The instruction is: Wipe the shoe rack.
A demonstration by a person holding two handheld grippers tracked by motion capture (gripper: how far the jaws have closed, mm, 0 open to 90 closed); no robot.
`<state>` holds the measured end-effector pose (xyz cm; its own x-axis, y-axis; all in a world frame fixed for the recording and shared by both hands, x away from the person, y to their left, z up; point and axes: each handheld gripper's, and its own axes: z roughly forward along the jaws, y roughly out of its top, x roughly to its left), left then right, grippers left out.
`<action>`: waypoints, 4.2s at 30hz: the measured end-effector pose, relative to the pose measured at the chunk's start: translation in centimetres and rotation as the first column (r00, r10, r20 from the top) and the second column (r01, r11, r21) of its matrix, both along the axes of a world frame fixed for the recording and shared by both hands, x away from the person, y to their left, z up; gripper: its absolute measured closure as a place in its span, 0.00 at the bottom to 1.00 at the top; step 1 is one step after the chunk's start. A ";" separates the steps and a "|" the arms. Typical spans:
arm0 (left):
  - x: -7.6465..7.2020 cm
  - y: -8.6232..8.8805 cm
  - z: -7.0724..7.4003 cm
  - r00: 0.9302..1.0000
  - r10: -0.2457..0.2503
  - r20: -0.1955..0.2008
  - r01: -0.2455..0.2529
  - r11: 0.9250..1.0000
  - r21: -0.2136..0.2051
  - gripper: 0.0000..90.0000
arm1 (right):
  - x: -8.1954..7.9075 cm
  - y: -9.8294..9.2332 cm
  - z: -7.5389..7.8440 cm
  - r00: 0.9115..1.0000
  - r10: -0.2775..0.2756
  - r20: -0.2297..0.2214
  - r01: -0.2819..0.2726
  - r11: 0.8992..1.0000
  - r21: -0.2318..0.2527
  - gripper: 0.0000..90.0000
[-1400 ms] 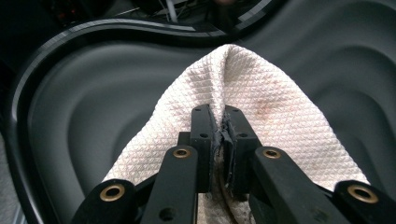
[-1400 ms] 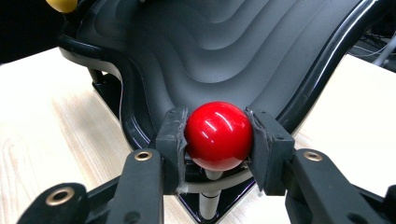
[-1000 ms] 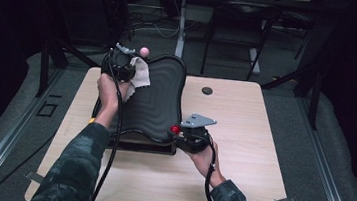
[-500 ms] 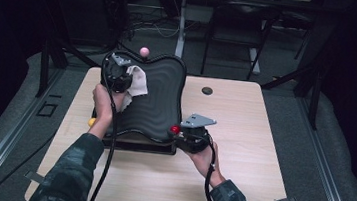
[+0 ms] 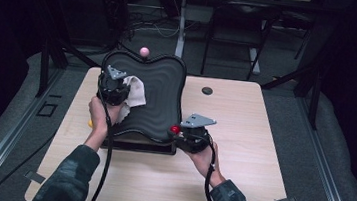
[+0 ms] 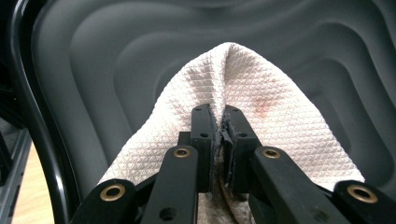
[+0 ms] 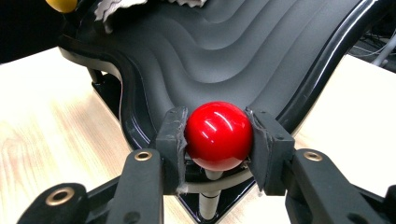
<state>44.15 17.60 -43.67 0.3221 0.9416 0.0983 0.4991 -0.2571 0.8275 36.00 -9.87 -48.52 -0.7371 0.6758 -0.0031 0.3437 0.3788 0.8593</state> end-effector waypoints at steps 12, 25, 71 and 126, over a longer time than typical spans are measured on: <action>-2.9 0.3 -1.6 1.000 -0.016 0.003 0.016 1.000 0.001 0.93 | 0.0 0.0 0.0 1.000 -0.005 0.003 0.005 1.000 -0.006 0.67; -5.9 0.3 -3.0 0.999 -0.040 -0.016 0.040 0.999 0.014 0.93 | -0.1 0.0 0.0 1.000 -0.003 0.003 0.003 1.000 -0.009 0.67; 1.9 0.6 1.5 0.997 0.069 -0.044 -0.066 0.996 0.063 0.93 | 0.0 0.0 0.0 1.000 0.022 0.011 -0.022 1.000 -0.008 0.67; 6.0 3.1 3.6 0.977 0.210 -0.043 -0.208 0.977 0.058 0.93 | 0.0 0.0 0.0 1.000 0.023 0.012 -0.023 1.000 -0.005 0.67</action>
